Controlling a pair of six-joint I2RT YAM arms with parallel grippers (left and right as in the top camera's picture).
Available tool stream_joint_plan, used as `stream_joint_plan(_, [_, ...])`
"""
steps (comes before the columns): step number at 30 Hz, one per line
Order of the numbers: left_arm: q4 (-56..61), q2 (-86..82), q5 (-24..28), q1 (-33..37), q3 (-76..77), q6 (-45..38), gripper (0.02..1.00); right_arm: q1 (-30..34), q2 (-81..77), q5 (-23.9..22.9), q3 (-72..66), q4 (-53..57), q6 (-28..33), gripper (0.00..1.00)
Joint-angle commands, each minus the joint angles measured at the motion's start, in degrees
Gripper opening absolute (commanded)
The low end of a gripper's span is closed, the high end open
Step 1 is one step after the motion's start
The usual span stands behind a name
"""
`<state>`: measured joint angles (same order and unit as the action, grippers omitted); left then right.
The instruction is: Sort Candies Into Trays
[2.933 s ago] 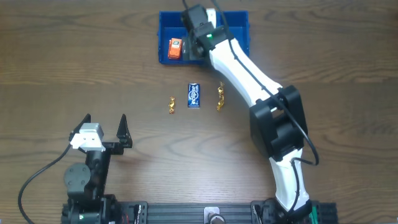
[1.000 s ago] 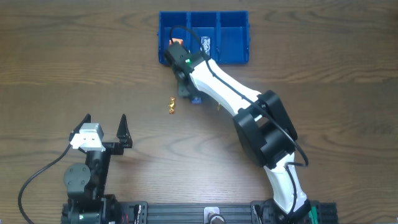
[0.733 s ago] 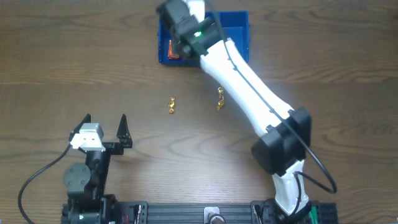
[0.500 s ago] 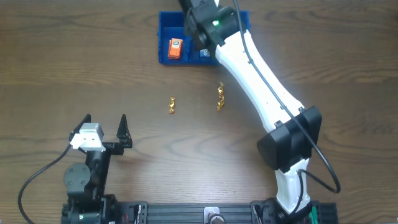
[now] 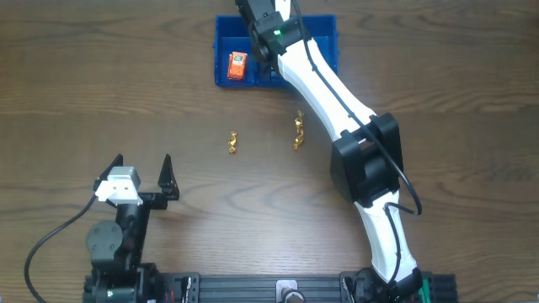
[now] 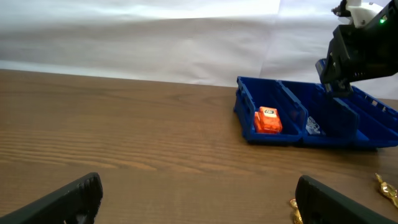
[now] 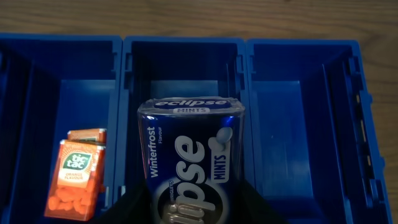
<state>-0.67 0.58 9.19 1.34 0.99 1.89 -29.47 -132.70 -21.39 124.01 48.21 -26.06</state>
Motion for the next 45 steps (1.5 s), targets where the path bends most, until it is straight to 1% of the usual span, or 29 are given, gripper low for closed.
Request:
stream_joint_plan(1, [-2.7, -0.3, 2.3, 0.1, -0.7, 0.7, 0.998, 0.6, -0.1, -0.4, 0.3, -0.2, 0.6, 0.279])
stream_joint_plan(5, [-2.7, -0.3, 2.3, 0.1, -0.7, 0.7, 0.998, 0.6, -0.1, -0.4, 0.3, -0.2, 0.6, 0.303])
stream_joint_plan(8, [-2.8, -0.3, 2.3, 0.1, -0.7, 0.7, 0.998, 0.6, -0.1, -0.4, 0.3, -0.2, 0.6, 0.413])
stream_joint_plan(11, [-2.7, -0.3, 2.3, 0.1, -0.7, 0.7, 0.998, 0.6, -0.1, -0.4, 0.3, -0.2, 0.7, 0.693])
stream_joint_plan(13, [-2.7, -0.3, 2.3, 0.1, -0.7, 0.7, 0.998, 0.6, -0.1, -0.4, 0.3, -0.2, 0.7, 0.792])
stream_joint_plan(14, [-2.7, -0.3, 2.3, 0.1, -0.7, 0.7, 0.998, 0.6, -0.1, -0.4, 0.3, -0.2, 0.7, 0.812])
stream_joint_plan(21, [-2.7, -0.3, 2.3, 0.1, -0.7, 0.7, 0.998, 0.4, 0.2, -0.4, 0.5, 0.8, 0.6, 0.855])
stream_joint_plan(24, [-2.7, -0.3, 2.3, 0.1, -0.7, 0.7, 0.998, -1.5, 2.1, -0.4, 1.0, 4.2, 0.4, 0.866])
stream_joint_plan(25, [-2.7, -0.3, 2.3, 0.1, -0.7, 0.7, 0.998, -2.5, 3.0, -0.4, 1.0, 5.9, -0.7, 0.866])
stream_joint_plan(26, [-2.7, -0.3, 2.3, 0.1, -0.7, 0.7, 0.998, -3.6, 3.9, 0.4, 1.0, 8.2, -2.1, 0.866])
stream_joint_plan(29, [-2.8, -0.3, 2.3, 0.1, -0.7, 0.7, 0.998, -7.6, 5.9, 7.5, 1.0, 17.1, -6.4, 0.86])
stream_joint_plan(31, [-2.8, -0.3, 2.3, 0.1, -0.7, 0.7, 0.993, -10.1, 5.8, 10.3, 0.9, 21.2, -9.5, 0.855])
stream_joint_plan(32, [-2.8, -0.3, 2.3, 0.1, -0.7, 0.7, 0.998, -11.1, 5.8, 10.8, 0.5, 21.8, -10.4, 0.855])
stream_joint_plan(38, [-2.7, -0.3, 2.3, 0.1, -0.7, 0.7, 0.996, -17.2, 4.6, 11.7, -4.4, 21.2, -14.7, 0.858])
stream_joint_plan(43, [-2.8, -0.3, 2.3, 0.1, -0.7, 0.7, 0.998, -17.9, 4.0, 15.3, -12.2, 14.0, -14.6, 0.855])
stream_joint_plan(45, [-2.8, -0.3, 2.3, 0.1, -0.7, 0.7, 0.998, -18.1, 3.6, 15.3, -14.4, 11.3, -14.6, 0.853])
